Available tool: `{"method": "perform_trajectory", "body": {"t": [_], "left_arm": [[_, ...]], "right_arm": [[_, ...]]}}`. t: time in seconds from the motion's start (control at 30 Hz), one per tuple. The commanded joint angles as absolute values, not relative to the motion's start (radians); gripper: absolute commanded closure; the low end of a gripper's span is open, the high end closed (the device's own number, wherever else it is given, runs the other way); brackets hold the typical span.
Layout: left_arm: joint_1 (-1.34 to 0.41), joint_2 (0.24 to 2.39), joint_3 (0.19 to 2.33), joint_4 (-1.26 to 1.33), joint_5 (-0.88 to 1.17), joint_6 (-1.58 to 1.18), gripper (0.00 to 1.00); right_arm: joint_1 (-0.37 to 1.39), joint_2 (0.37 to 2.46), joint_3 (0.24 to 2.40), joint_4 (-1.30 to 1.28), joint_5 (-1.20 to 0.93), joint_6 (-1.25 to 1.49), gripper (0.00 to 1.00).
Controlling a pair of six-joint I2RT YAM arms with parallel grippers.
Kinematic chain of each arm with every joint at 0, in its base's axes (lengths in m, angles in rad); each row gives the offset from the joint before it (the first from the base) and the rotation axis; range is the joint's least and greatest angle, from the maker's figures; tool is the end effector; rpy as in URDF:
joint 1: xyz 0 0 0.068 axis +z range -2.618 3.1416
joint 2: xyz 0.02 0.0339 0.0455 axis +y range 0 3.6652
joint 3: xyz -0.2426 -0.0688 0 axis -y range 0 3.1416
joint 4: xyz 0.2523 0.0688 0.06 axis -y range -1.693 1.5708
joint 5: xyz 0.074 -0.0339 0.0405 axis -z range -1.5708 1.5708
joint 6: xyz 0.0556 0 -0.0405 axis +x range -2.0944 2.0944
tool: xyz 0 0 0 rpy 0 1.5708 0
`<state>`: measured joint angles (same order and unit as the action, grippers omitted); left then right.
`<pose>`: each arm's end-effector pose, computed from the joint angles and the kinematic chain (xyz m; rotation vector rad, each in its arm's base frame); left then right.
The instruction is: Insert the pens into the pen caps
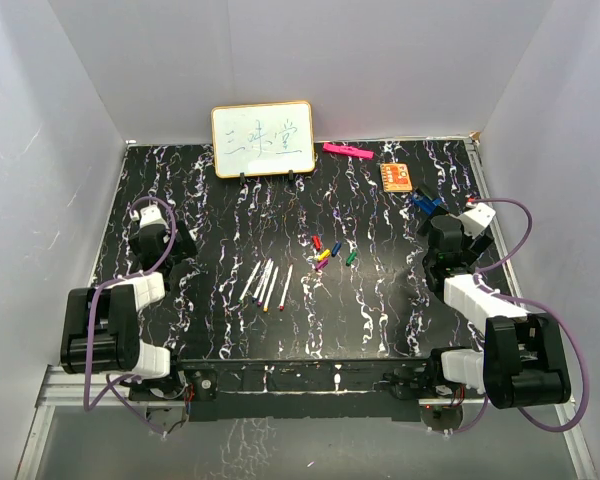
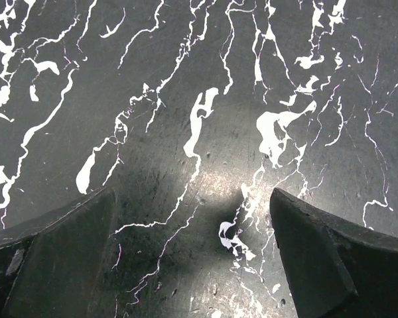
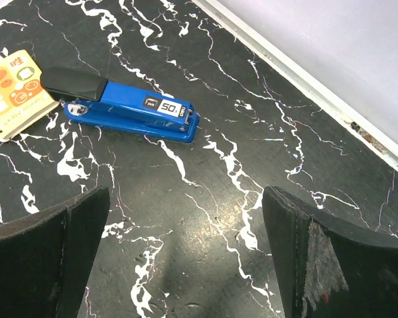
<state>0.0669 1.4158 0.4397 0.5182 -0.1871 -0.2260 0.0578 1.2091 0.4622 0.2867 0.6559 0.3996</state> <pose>0.2876 0.0296 0.1210 -0.4110 1.9790 0.0890 0.2673 -0.0185 0.1606 0.7205 1.8095 -0.3634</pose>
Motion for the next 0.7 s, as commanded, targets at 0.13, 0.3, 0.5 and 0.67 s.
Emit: {"method": "perform_trajectory", "body": {"t": [0.13,0.3,0.5,0.67], "left_arm": [[0.063,1.382,0.439,0.531,-0.234,-0.241,0.01],[0.063,1.396,0.448,0.523,-0.238,-0.244,0.01],[0.062,1.381,0.451,0.540,-0.199,-0.250,0.01],[0.054,1.347,0.457,0.527,-0.085,-0.256,0.01]], "right_arm": [[0.056,1.218,0.491,0.306,0.664,0.414,0.02],[0.056,1.226,0.494,0.306,0.661,0.413,0.02],[0.056,1.229,0.502,0.306,0.657,0.416,0.02],[0.056,1.233,0.511,0.306,0.606,0.426,0.02]]}}
